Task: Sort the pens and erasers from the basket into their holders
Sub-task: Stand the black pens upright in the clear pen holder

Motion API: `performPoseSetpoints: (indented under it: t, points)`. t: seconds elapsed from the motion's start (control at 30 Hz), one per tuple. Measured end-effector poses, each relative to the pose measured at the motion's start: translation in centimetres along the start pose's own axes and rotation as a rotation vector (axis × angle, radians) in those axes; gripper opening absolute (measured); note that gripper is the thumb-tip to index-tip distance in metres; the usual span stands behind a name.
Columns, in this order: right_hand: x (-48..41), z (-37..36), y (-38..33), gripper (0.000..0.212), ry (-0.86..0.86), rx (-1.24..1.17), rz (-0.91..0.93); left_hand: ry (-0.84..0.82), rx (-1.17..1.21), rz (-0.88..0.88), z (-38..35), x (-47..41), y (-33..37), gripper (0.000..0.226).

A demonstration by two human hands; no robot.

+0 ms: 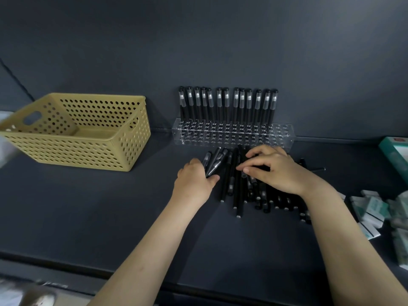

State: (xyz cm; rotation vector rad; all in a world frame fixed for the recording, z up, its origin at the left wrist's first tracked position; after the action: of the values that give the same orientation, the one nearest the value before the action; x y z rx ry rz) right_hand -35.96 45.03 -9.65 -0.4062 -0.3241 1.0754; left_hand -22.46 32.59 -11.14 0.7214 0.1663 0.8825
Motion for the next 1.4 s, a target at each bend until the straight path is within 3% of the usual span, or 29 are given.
performPoseSetpoints:
  t: [0.33, 0.57, 0.67, 0.8, 0.97, 1.1, 1.27, 1.4]
  points:
    - [0.1, 0.0, -0.1, 0.017, -0.004, -0.012, -0.013, -0.084, 0.190, -0.019, 0.5, 0.1, 0.0, 0.012]
    - [0.1, 0.1, 0.0, 0.016, 0.010, -0.045, -0.007, -0.208, 0.358, 0.088, 1.3, 0.0, -0.6, 0.019]
    - [0.2, 1.0, -0.3, 0.019, 0.137, -0.092, 0.014, -0.277, 0.530, 0.212, 1.9, 0.3, -1.3, 0.016]
    - [0.4, 2.6, -1.8, 0.021, 0.300, -0.352, 0.059, -0.400, 0.737, 0.283, 1.8, 0.9, -0.6, 0.027]
    - [-0.3, 1.4, -2.0, 0.026, 0.292, -0.889, -0.111, -0.517, 0.799, 0.248, 0.7, 1.7, 2.0, 0.006]
    - [-0.4, 1.1, -1.0, 0.034, 0.299, -1.205, -0.193, -0.576, 0.771, 0.183, -0.3, 1.4, 3.8, 0.010]
    - [-0.1, 1.8, 0.5, 0.032, 0.343, -1.254, -0.249, -0.610, 0.767, 0.176, -1.2, 0.7, 5.1, 0.009]
    - [0.7, 3.4, 2.6, 0.020, 0.565, -1.221, -0.278, -0.576, 0.741, 0.147, -2.2, -0.5, 5.5, 0.018]
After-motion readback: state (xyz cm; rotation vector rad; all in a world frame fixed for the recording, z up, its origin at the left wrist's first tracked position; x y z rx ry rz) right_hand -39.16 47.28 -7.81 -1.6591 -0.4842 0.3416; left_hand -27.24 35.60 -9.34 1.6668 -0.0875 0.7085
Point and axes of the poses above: each hand's wrist, its own x-axis away from the middle knuckle, its own z-axis out of the back of the hand, y = z × x, the point moved 8 cm from there along -x, towards the middle knuckle, and after that the axes turned 7 degrees about x, right-handed, at the moved point
